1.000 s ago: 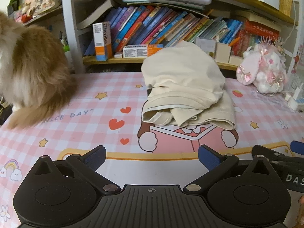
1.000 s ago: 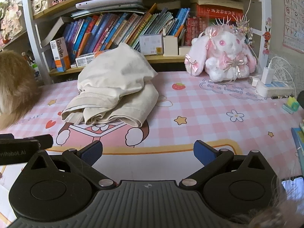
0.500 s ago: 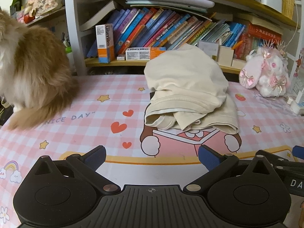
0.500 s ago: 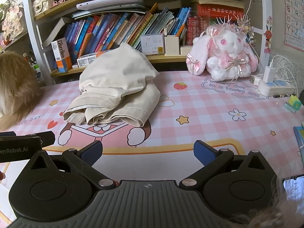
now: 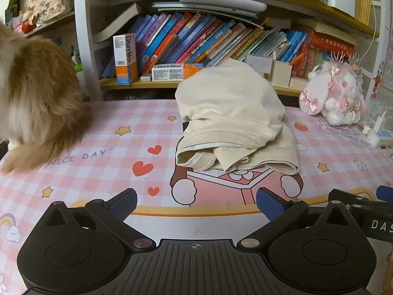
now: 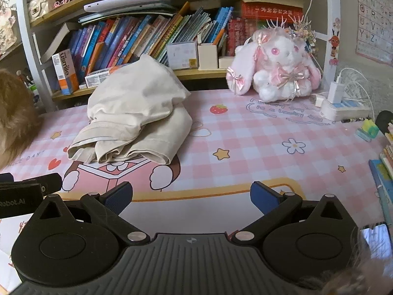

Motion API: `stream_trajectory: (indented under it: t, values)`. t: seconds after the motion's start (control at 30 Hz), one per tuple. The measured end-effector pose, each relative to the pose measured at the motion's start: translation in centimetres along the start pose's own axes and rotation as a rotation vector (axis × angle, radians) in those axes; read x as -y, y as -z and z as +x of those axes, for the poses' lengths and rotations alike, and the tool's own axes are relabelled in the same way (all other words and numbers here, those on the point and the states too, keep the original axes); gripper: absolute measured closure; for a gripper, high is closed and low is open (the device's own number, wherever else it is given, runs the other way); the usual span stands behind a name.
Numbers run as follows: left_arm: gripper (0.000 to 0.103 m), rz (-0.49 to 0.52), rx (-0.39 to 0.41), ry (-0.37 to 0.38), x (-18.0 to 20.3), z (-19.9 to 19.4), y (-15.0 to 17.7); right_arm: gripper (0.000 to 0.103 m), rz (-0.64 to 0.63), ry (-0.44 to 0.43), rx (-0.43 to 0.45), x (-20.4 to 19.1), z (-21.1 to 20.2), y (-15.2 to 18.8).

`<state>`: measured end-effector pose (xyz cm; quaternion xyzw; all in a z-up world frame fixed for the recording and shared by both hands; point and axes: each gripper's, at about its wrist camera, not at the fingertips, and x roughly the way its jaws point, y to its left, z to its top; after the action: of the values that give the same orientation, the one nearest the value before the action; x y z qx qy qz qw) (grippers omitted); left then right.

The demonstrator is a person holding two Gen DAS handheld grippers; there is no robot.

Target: Fold clothes

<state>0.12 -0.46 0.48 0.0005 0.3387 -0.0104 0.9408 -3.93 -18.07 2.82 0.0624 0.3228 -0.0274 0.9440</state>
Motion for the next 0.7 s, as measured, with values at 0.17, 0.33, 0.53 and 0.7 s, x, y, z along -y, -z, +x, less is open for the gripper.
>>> stream_trajectory:
  t: [0.17, 0.33, 0.53, 0.7]
  values:
    - [0.000, 0.005, -0.017, 0.013, 0.04, -0.03, 0.39, 0.000, -0.004, 0.011, -0.005, -0.03, -0.16, 0.15]
    - [0.000, 0.016, -0.013, 0.012, 0.09, -0.20, 0.38, 0.000, -0.017, 0.011, -0.004, -0.29, -0.41, 0.23]
    - [0.000, 0.030, -0.025, 0.033, 0.22, -0.01, 0.53, 0.000, -0.018, 0.006, -0.004, -0.42, -0.47, 0.33]
    - [0.000, 0.044, -0.027, 0.065, 0.24, 0.12, 0.55, 0.000, -0.019, -0.002, -0.007, -0.55, -0.43, 0.45]
